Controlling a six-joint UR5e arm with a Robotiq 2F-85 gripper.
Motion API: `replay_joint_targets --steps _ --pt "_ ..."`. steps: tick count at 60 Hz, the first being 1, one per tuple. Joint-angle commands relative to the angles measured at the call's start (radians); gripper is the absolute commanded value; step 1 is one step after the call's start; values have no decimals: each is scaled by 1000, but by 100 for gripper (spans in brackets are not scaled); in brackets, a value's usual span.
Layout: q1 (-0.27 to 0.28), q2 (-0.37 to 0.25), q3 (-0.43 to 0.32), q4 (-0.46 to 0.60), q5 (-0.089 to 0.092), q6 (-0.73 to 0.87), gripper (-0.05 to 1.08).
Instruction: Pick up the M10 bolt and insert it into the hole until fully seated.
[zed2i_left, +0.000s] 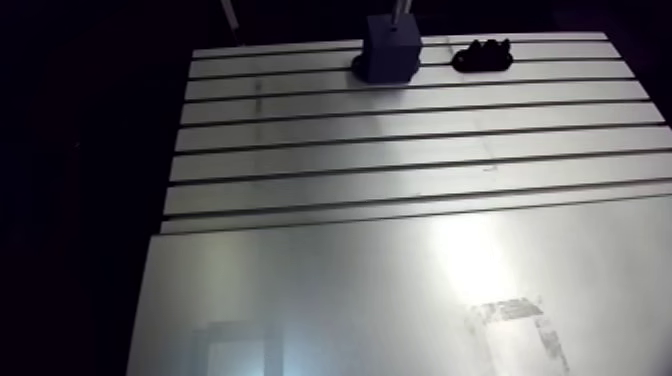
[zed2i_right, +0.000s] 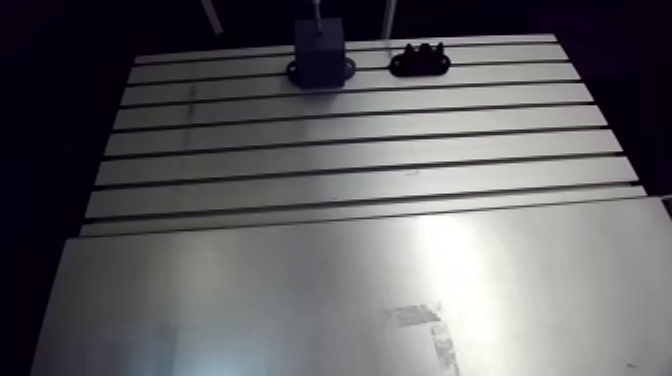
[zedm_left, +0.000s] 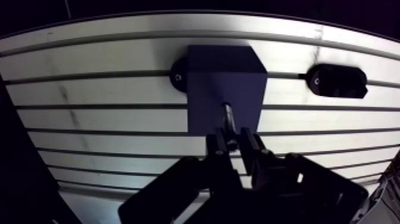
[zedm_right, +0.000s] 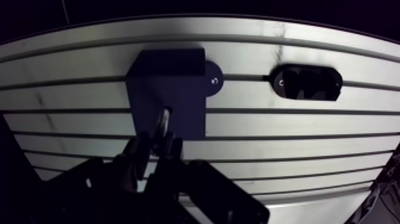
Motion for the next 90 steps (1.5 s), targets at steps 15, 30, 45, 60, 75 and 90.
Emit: replay_joint_targets --steps 15,30,45,60,75,90 --pt "1 2 4 0 -1 0 108" --pt "-1 6 5 0 -3 0 108" --pt "-1 8 1 1 -3 0 108" --pt "-1 8 4 1 -3 0 108" --pt "-1 6 10 1 -4 0 108" --pt "1 8 15 0 -6 0 108"
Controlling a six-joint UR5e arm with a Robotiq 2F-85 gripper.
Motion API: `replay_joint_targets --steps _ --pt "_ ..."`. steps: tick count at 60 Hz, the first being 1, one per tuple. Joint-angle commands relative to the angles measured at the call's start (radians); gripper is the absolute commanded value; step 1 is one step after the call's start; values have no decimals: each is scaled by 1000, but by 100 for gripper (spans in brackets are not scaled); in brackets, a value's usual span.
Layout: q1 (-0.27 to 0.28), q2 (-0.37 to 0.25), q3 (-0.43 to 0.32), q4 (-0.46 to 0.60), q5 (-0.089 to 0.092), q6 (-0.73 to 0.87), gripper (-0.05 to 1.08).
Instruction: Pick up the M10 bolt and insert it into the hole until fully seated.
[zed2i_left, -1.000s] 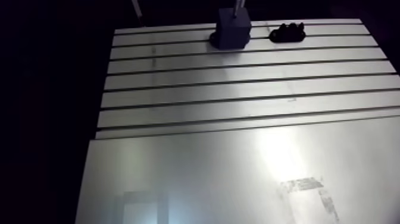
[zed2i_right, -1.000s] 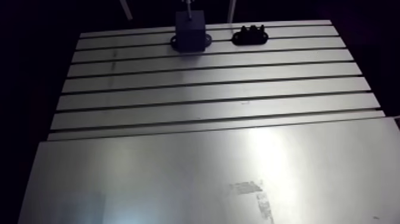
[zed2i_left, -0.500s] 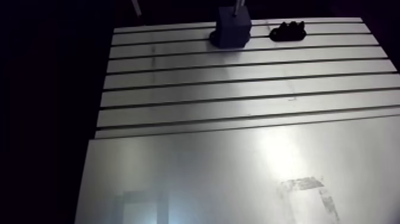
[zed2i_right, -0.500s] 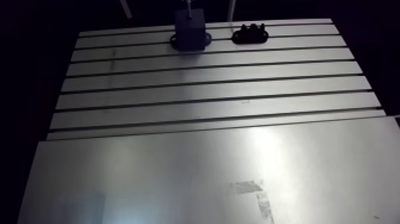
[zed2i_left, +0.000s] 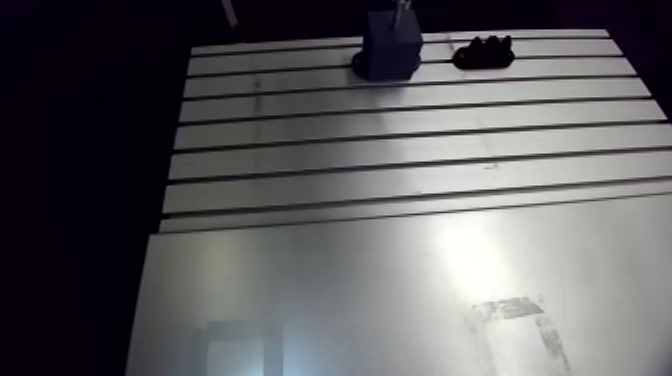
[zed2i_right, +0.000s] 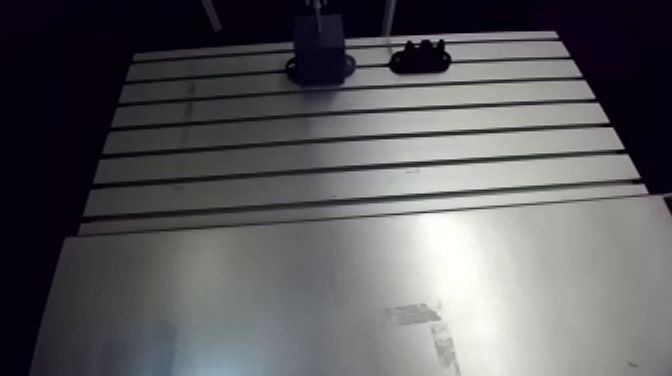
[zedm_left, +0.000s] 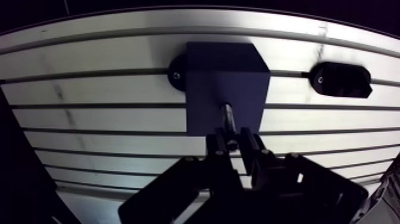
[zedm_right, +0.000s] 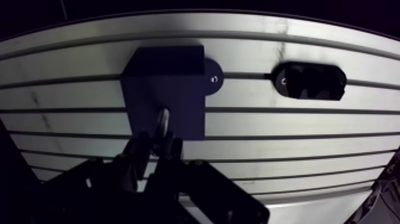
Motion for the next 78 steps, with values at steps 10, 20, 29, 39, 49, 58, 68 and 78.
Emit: replay_joint_targets --steps 10,20,29,39,49,58,68,78 --pt "1 0 4 -5 -2 0 108" --pt "1 2 6 -6 -2 1 108" --pt "1 3 9 -9 -2 2 107" --pt "1 3 9 -8 -2 2 103" --pt "1 -1 10 -15 -25 3 2" --pt "3 -1 8 -26 -34 9 0" --pt "1 -1 9 -26 -34 9 0" --pt "1 -3 8 -25 -34 9 0"
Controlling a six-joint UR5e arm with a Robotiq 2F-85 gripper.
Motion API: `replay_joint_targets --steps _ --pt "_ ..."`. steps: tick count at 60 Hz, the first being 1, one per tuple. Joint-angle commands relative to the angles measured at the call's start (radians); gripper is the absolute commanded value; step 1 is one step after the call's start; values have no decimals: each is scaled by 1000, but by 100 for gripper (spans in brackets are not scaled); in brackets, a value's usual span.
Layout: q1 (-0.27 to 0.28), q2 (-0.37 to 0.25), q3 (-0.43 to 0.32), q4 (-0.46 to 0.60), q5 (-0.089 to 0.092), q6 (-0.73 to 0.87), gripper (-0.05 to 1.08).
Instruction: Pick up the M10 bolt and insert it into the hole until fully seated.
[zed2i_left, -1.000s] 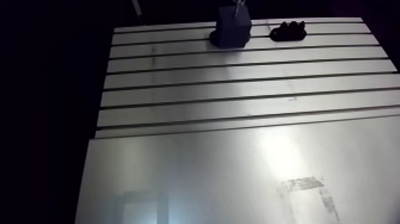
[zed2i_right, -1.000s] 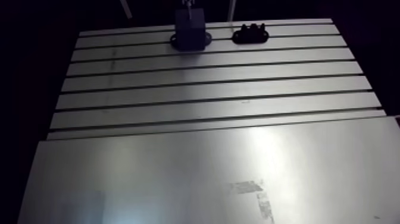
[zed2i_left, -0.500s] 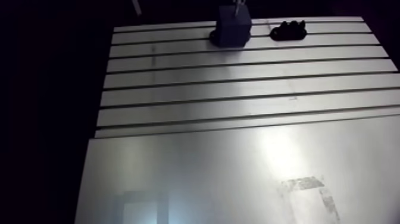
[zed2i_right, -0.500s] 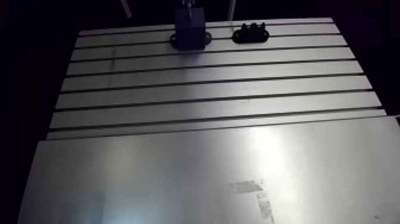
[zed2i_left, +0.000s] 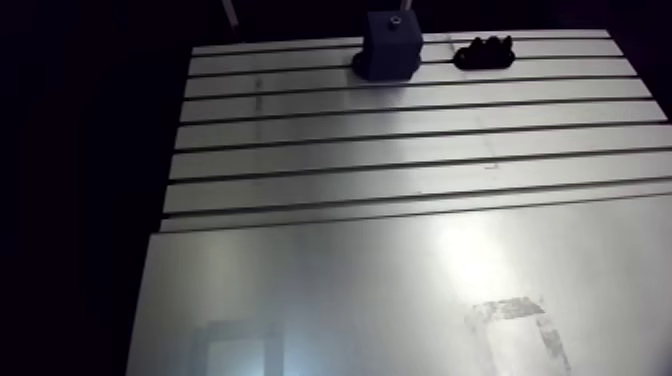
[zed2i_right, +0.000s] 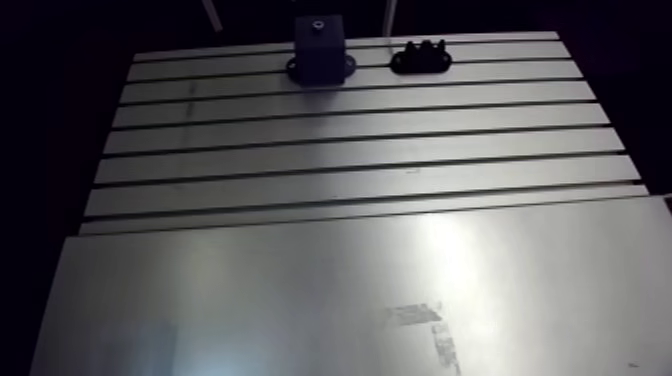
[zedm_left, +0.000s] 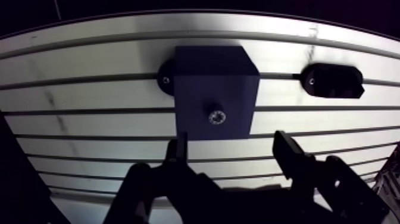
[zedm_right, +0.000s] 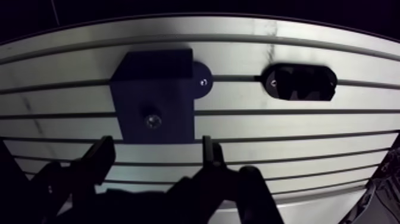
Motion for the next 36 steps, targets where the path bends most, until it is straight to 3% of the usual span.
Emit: replay_joint_targets --steps 1,25,34,36 --pt "-1 -2 0 0 -2 1 0" --pt "-1 -20 2 0 0 2 0" --pt "0 -130 35 -3 5 21 0" --pt "-1 -197 67 -10 9 21 0"
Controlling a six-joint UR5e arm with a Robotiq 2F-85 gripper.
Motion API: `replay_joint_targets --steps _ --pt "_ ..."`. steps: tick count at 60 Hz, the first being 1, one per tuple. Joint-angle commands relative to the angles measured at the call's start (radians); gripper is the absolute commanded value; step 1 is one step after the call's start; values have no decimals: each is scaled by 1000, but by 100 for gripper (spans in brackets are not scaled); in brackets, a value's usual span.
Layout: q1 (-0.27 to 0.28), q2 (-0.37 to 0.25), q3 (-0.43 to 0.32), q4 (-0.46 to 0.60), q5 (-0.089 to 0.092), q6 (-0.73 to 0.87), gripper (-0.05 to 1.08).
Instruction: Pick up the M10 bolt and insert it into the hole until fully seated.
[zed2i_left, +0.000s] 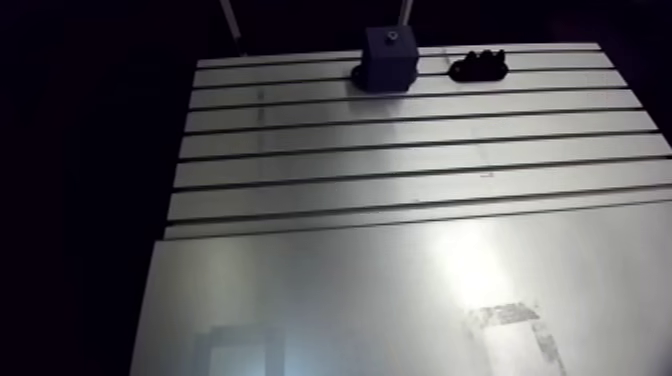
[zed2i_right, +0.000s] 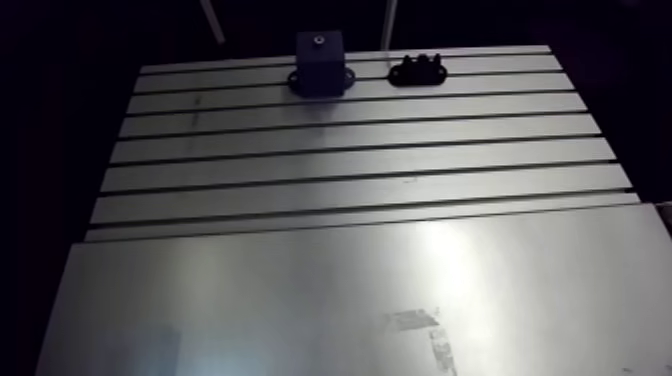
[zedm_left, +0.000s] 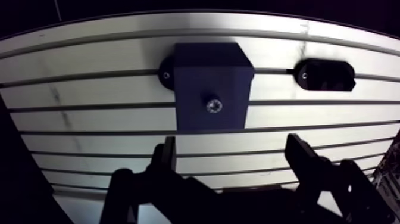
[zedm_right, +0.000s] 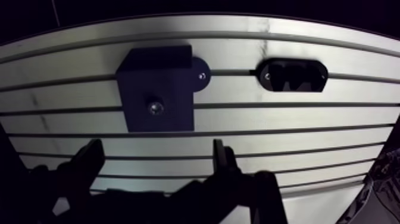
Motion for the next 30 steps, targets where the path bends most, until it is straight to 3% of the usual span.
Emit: replay_joint_targets --steps 1,4,12,16,30 --pt "0 -156 58 -9 9 13 0" --pt "0 -227 94 -40 10 13 0" --pt "-5 -331 155 -117 13 12 0" --pt "-7 -364 168 -123 6 12 0" --pt "-2 -472 210 -99 10 15 0"
